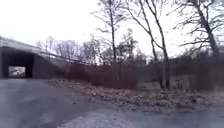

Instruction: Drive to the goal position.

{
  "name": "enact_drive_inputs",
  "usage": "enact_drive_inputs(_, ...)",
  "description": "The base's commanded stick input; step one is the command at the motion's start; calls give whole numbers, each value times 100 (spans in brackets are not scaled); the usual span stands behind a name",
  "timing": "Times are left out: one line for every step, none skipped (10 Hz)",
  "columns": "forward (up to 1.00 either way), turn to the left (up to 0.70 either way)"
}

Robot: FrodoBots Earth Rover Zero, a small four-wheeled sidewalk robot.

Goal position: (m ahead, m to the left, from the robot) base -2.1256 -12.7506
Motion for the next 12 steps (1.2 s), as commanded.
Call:
enact_drive_inputs(0, -70)
enact_drive_inputs(0, -70)
enact_drive_inputs(0, -70)
enact_drive_inputs(0, -70)
enact_drive_inputs(0, -70)
enact_drive_inputs(0, -70)
enact_drive_inputs(0, -70)
enact_drive_inputs(0, -70)
enact_drive_inputs(0, -70)
enact_drive_inputs(0, -70)
enact_drive_inputs(0, -70)
enact_drive_inputs(0, -70)
